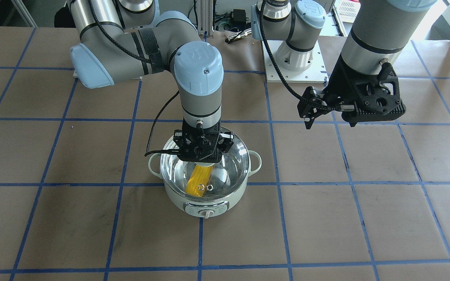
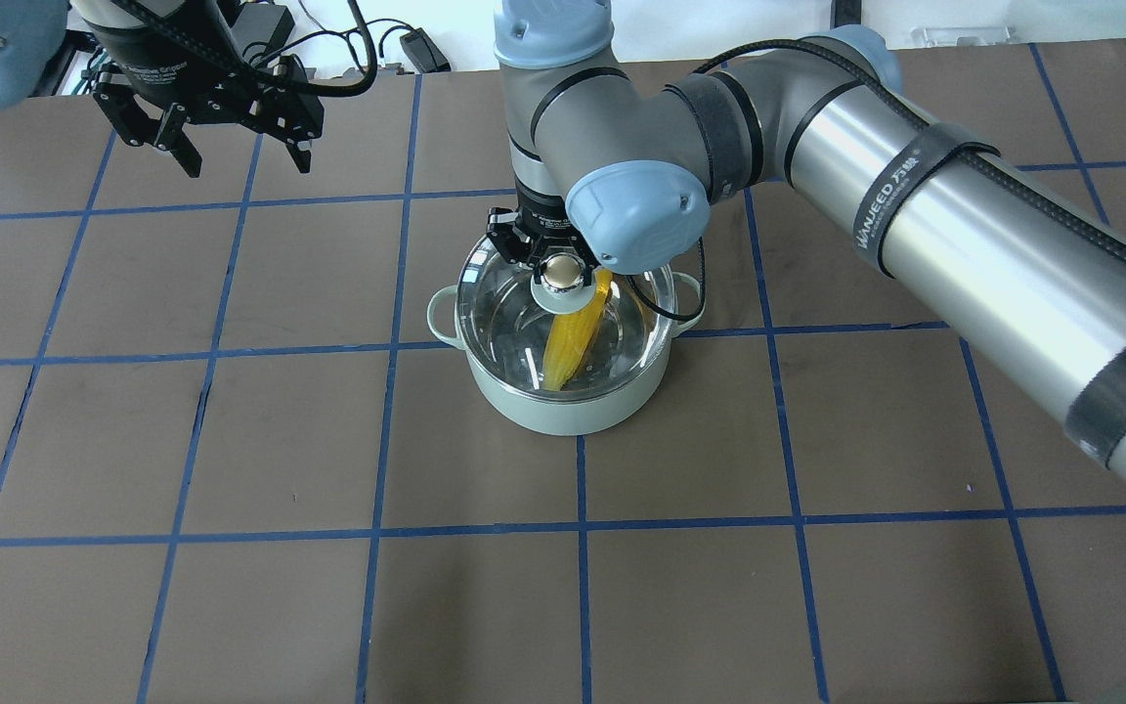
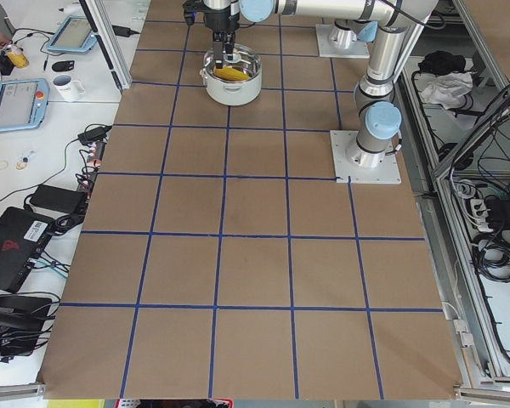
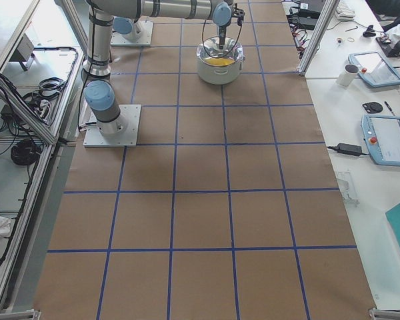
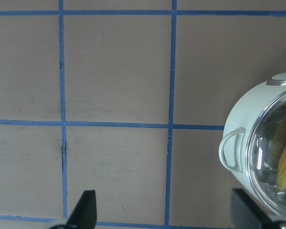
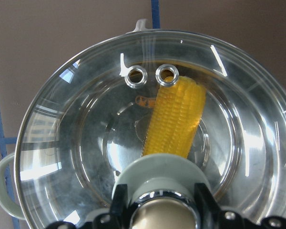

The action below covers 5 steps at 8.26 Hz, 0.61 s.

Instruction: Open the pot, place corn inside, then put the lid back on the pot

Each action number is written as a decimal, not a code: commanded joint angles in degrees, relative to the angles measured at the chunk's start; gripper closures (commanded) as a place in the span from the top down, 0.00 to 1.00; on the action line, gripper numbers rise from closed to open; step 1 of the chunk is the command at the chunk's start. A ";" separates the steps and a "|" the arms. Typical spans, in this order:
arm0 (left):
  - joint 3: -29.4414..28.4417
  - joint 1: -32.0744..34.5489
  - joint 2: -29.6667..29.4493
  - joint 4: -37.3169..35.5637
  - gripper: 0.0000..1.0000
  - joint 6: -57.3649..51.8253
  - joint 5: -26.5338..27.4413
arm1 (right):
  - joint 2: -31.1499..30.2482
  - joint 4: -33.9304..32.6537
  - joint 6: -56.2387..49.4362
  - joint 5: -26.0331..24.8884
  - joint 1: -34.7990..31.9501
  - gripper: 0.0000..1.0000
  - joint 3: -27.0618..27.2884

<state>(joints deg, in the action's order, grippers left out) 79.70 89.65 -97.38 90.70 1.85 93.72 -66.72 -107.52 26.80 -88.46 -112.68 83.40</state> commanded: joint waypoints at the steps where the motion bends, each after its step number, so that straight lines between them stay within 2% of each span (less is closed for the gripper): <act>1: 0.11 0.00 0.00 0.00 1.00 0.00 0.06 | 0.01 0.55 0.01 -0.05 0.00 0.00 0.01; 5: 0.11 0.00 0.09 0.00 1.00 0.00 0.06 | -0.08 1.08 0.09 0.04 0.00 0.00 -0.08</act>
<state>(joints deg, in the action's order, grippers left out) 79.81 89.65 -97.32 90.70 1.85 93.75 -66.77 -106.54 26.89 -88.46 -112.68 83.34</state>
